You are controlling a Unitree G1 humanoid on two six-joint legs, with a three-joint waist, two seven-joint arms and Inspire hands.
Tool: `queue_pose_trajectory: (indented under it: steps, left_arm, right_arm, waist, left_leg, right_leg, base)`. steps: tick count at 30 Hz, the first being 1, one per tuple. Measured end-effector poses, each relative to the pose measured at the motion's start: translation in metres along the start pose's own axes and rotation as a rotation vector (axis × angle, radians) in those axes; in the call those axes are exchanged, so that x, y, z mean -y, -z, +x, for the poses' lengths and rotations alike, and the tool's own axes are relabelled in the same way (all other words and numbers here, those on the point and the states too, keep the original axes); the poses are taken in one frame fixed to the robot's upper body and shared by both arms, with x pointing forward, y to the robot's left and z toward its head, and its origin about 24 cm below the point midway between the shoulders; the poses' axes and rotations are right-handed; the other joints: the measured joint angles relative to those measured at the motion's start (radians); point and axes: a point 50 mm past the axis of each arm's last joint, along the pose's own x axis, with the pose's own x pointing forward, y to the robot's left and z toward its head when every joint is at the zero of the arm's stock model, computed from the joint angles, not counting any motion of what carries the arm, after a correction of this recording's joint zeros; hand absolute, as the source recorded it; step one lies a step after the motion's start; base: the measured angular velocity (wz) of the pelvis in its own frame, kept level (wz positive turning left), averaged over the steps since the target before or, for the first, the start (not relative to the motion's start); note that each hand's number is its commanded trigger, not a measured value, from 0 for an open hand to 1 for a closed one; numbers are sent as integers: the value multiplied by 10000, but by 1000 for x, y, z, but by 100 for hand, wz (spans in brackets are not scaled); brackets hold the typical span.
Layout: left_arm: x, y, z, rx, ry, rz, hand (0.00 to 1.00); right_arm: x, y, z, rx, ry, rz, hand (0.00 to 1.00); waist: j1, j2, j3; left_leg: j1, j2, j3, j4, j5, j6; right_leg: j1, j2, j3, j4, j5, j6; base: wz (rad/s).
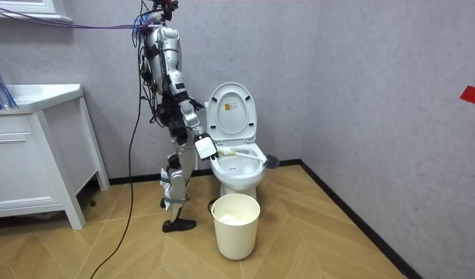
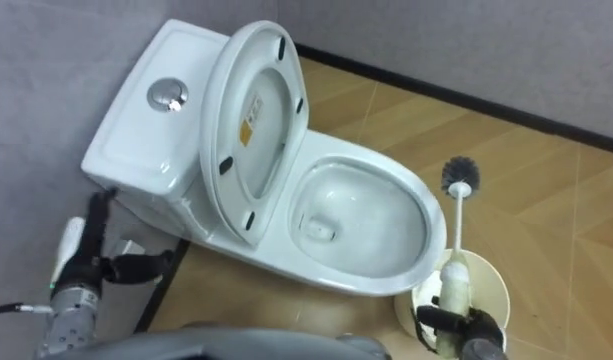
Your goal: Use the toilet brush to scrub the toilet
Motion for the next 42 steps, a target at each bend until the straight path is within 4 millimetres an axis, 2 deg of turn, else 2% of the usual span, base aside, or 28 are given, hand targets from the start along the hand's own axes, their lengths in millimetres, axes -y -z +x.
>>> queue_pose_trajectory:
  steps: [1,2,5,9,10,14,17,21,24,31,33,35,37,42]
  left_arm:
    - [-5,-9,3,611,-439,150,0]
    - [-7,-15,6,1053,-723,346,0]
    - [-9,-26,7,1708,-1032,708,0]
    - [-15,-44,6,2633,-1379,1123,0]
    - [-17,-51,6,3003,-1477,1204,0]
    - [-14,-82,8,4454,-1587,880,0]
    - [-8,-99,9,5244,-1315,641,0]
    - [2,-110,8,5853,-716,571,0]
    - [8,-107,10,5728,-301,758,0]
    - [31,-77,11,4655,1651,1713,0]
    - [33,-72,11,4477,1959,1940,0]
    - [40,-51,13,3611,2510,2357,0]
    - [44,-40,12,2977,2961,2669,0]
    - [44,-30,11,3052,3409,3350,0]
  right_arm:
    - [-1,0,0,42,-40,-213,100]
    - [-1,0,0,94,-73,-397,100]
    - [-1,-1,0,148,-129,-734,100]
    - [-2,-1,0,176,-201,-1155,100]
    - [-2,-1,0,173,-247,-1269,100]
    - [-7,-9,2,354,-560,-1612,100]
    - [-11,-16,3,571,-736,-1953,100]
    - [-14,-18,4,569,-793,-2225,100]
    - [-15,-21,4,643,-888,-2726,100]
    - [-23,-40,6,1136,-1195,-3632,100]
    - [-24,-42,6,1150,-1230,-3732,100]
    - [-25,-49,6,1243,-1205,-3974,100]
    - [-25,-55,7,1411,-1174,-3980,100]
    - [-20,-70,8,1674,-1013,-4005,100]
  waist:
    - [106,70,-24]
    - [105,88,-10]
    - [151,174,-68]
    - [217,190,-98]
    - [200,106,-65]
    - [134,34,-42]
    - [-64,0,-32]
    - [-91,-9,-18]
    - [-70,4,-19]
    - [-57,-10,25]
    - [-44,16,14]
    - [-52,105,-31]
    - [-57,191,-87]
    - [-92,198,-72]
  left_leg:
    - [12,-3,-66,-2,0,0]
    - [19,-18,-101,-15,0,0]
    - [67,-30,-149,-31,1,-1]
    - [53,-53,-226,29,29,-14]
    - [71,-64,-234,23,36,-11]
    - [72,-67,-242,5,36,-11]
    - [105,-84,-311,6,36,-11]
    - [131,-83,-297,-11,37,-11]
    - [140,-59,-211,-22,37,-11]
    - [-17,-50,-60,-45,38,-9]
    - [-4,-54,-26,-97,46,6]
    - [7,-51,47,-189,58,23]
    - [-167,-25,138,-158,60,22]
    - [-342,-57,170,-154,128,53]
  right_leg:
    - [40,0,-41,-3,-1,1]
    - [114,-7,-138,-8,-2,3]
    - [178,-7,-197,-36,-4,6]
    - [185,-6,-205,-72,-6,8]
    - [194,-4,-185,-154,-6,8]
    - [267,-2,-185,-177,-6,8]
    - [338,-4,-282,-201,-4,11]
    - [333,-3,-271,-204,-4,11]
    - [244,-3,-203,-198,-5,11]
    - [-33,-3,47,-155,9,19]
    - [-59,-4,142,-147,13,23]
    - [-113,-6,203,-138,15,27]
    - [-395,-4,317,-20,15,26]
    - [-538,-40,387,20,17,25]
  base:
    - [9]
    - [10]
    - [7]
    - [5]
    - [6]
    - [1]
    - [8]
    - [-1]
    - [-9]
    - [-7]
    - [-4]
    - [-10]
    - [-15]
    - [-2]
